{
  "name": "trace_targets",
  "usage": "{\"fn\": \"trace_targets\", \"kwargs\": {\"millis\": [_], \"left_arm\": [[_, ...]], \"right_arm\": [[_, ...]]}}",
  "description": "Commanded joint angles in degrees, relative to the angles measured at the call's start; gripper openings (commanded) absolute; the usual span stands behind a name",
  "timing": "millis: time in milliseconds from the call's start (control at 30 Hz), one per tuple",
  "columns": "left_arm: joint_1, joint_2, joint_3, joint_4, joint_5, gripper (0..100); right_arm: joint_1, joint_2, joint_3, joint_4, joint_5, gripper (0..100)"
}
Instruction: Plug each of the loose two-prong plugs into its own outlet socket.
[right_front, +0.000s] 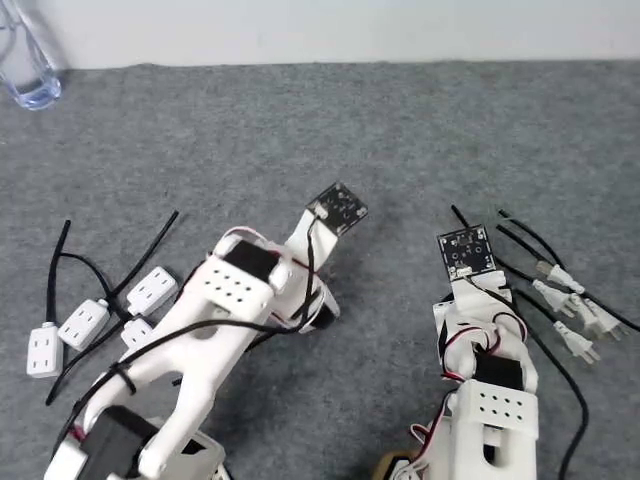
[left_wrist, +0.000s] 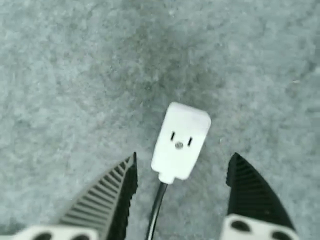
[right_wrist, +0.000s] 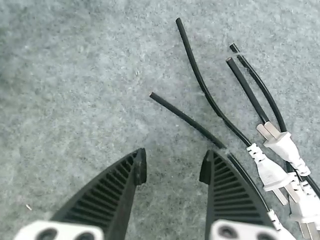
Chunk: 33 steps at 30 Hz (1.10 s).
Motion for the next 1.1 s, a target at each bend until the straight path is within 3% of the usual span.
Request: {"fn": "trace_targets", "kwargs": {"millis": [0, 300, 500, 1067], "left_arm": [[0.4, -1.9, 3.2, -4.4, -0.5, 27], [6.7, 7.2, 5.2, -8.9, -0.5, 27], [7.1, 10.5, 4.4, -12.7, -0.4, 27], [3.2, 22.9, -7.8, -1.7, -4.2, 27]], "right_arm": [[0.5, -0.1, -0.5, -1.0, 0.5, 18.6], [0.5, -0.1, -0.5, -0.9, 0.5, 18.6], [0.5, -0.1, -0.5, -0.9, 0.5, 18.6], [0.6, -0.1, 0.0, -1.4, 0.6, 18.6]]}}
